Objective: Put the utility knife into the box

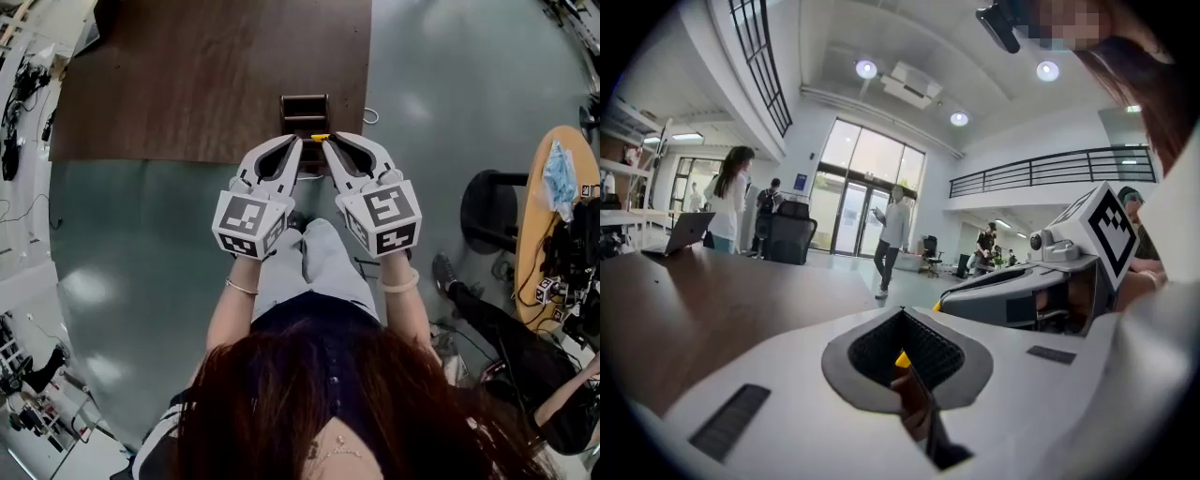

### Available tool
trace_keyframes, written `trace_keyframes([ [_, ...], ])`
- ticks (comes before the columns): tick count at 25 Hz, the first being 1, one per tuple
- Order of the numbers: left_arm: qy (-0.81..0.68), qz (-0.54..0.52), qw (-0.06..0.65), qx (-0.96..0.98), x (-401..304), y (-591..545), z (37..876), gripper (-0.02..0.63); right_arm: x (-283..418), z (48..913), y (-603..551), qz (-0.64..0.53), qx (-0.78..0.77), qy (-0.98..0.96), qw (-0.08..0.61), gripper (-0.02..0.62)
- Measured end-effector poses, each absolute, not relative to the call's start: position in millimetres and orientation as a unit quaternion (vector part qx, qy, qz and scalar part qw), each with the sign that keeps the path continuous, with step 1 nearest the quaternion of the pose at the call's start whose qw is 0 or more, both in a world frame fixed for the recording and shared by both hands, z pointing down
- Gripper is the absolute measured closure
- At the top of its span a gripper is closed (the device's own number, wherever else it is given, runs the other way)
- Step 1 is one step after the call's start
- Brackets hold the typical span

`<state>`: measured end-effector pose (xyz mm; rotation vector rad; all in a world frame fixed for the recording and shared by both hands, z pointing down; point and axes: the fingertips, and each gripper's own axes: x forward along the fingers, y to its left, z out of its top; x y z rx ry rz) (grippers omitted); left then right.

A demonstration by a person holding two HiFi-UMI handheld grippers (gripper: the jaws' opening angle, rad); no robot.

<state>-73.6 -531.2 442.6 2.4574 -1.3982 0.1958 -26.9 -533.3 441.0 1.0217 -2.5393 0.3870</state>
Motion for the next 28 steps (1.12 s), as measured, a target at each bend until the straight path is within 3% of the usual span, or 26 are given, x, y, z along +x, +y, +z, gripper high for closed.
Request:
trace_keyframes([
  [16,-0.476,0.086,0.201,0.852,-84.1,-530.7,503.7,0.614,-27.0,546.6,-528.1,0.232,0.376,-0.871,0.217,0.546],
  [28,-0.463,0.088,0.199,0.859,-80.9,-521.5,497.7,0.614,-10.3,538.0,-531.3,0.257,0.403,-0.859,0.186,0.545],
])
